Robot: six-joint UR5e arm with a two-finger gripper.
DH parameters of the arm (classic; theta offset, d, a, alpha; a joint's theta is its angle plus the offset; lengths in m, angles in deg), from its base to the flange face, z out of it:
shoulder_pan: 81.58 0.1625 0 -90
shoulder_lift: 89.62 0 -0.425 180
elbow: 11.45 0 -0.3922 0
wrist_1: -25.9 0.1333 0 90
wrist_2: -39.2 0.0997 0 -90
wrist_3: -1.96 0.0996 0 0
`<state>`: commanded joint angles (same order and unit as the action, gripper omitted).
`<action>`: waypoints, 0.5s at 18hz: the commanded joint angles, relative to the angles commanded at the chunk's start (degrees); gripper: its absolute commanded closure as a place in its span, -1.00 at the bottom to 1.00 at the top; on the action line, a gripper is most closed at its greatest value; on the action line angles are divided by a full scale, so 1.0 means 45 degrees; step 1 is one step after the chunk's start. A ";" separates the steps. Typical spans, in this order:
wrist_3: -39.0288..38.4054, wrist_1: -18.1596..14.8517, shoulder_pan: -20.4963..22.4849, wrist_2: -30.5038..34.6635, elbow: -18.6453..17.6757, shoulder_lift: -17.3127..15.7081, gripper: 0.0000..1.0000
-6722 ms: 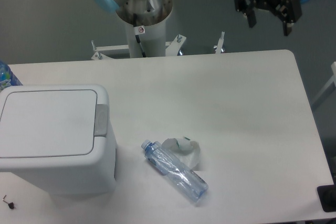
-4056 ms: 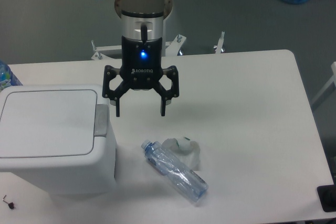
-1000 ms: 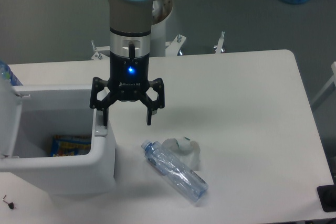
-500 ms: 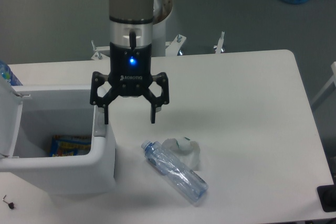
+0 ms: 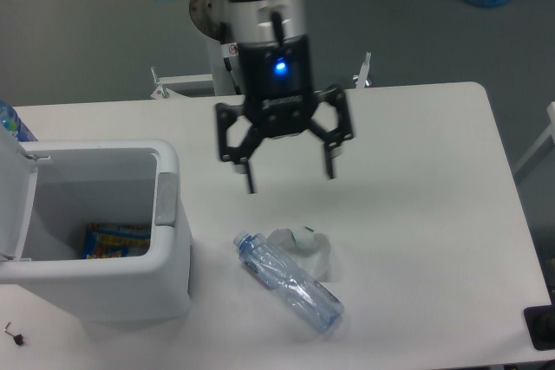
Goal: Open the trash can
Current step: 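Lift the gripper up and away from the opened trash can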
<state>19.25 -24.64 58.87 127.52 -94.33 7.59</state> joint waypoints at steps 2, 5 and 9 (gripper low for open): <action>0.1073 -0.0505 0.0136 0.0800 -0.0020 0.0000 -1.00; 0.3240 -0.1346 0.0313 0.1369 -0.0039 0.0000 -1.00; 0.4106 -0.1661 0.0606 0.1467 -0.0137 -0.0020 -1.00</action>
